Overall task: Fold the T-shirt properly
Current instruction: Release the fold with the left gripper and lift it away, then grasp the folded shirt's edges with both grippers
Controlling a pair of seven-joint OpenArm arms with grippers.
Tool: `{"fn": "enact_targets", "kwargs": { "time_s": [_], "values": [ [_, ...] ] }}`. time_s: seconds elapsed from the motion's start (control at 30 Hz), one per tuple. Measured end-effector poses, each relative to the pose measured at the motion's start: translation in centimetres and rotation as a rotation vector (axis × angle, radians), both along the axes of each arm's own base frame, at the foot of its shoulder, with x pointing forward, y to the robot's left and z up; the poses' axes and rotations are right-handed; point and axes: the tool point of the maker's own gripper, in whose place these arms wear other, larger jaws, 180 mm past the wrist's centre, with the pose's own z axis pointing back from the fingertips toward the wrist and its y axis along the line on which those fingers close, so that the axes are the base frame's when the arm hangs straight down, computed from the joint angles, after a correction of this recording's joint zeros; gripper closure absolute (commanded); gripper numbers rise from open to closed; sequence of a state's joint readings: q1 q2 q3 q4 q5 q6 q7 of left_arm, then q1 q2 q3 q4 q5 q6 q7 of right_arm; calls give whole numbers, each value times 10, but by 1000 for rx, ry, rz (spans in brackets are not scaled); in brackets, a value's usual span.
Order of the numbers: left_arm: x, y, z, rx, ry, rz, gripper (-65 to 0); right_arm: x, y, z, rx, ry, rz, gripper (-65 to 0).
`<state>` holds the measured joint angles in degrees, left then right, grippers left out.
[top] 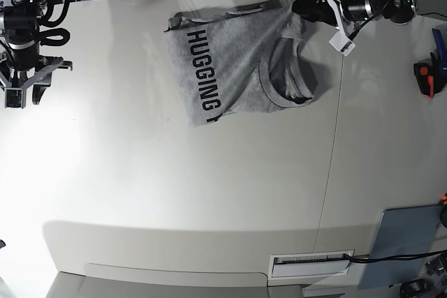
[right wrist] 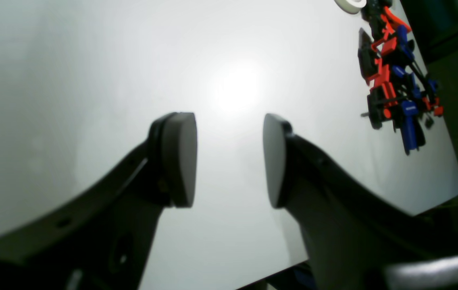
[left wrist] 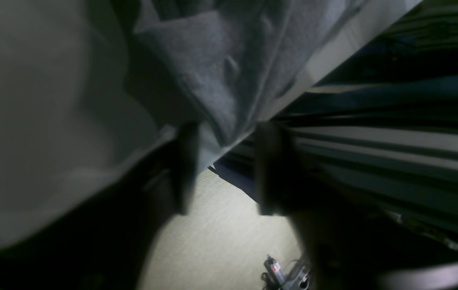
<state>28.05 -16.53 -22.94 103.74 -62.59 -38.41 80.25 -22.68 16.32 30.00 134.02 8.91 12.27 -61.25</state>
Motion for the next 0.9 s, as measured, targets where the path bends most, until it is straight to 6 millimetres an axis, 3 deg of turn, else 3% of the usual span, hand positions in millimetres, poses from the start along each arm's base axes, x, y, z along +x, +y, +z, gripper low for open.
{"fn": "enact_targets", "kwargs": {
  "time_s": [0.13, 0.23, 0.33, 0.43, 0.6, 0.7, 0.8, 0.9],
  "values": [
    [19, -3, 9, -24, -53, 3, -329, 0, 0, 0, 0, -1, 0, -264],
    [36, -21, 41, -199, -136, 22, -305, 3, 9, -2, 55, -12, 29, -264],
    [41, -34, 66, -320, -202, 26, -170, 5, 13, -2, 71, -22, 46, -264],
    [41, -44, 68, -361, -202, 44, -40, 6, 13, -1, 67, -28, 48, -264],
    [38, -53, 57, -342, -171, 43, -34, 8, 16, 0, 85, -37, 59, -264],
    [26, -70, 44, -347, -113, -14, -34, 8, 16, 0, 86, -38, 58, -264],
    [6, -88, 20, -243, -47, -135, -34, 8, 16, 0, 86, -40, 59, -264],
    [-8, -92, -1, -119, -12, -236, -34, 7, 16, -1, 88, -30, 55, -264]
  ]
}}
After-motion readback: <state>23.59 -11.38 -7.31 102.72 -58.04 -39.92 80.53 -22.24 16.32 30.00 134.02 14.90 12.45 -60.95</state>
